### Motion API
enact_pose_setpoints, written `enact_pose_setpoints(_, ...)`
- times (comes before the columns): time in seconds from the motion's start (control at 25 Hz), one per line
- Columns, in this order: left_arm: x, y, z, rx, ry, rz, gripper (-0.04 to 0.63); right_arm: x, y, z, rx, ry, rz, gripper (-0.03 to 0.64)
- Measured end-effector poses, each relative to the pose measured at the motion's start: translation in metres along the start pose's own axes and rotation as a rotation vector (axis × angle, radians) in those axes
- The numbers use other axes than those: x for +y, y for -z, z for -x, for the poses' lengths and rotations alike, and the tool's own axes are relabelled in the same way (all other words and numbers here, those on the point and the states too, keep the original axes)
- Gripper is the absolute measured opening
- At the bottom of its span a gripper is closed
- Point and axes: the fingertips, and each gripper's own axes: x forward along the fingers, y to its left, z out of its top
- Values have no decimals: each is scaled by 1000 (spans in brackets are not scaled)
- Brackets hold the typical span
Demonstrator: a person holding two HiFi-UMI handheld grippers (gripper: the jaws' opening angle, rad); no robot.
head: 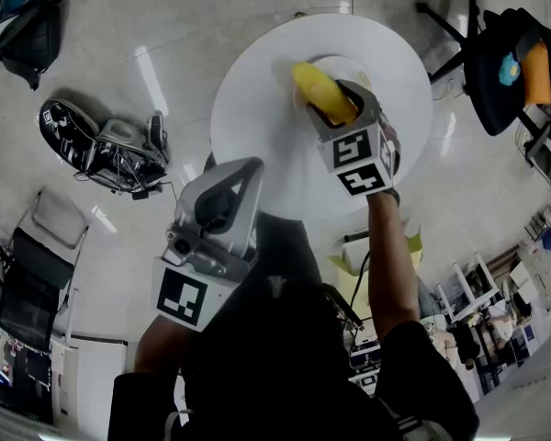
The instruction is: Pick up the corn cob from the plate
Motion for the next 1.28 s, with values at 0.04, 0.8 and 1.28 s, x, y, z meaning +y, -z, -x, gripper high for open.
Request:
enact_pose_setpoints(0.04,-1,0,1,-1,-2,-1,2,0,0,1,-4,1,-5,267)
enact_pose_setpoints(0.8,-45,-31,26,-80,24,-54,2,5,-11,63,-114,65,-96,267)
enact_pose_setpoints(1.28,-96,-67,55,-158,51,-104,2,19,-15,127,-194,102,-140,267)
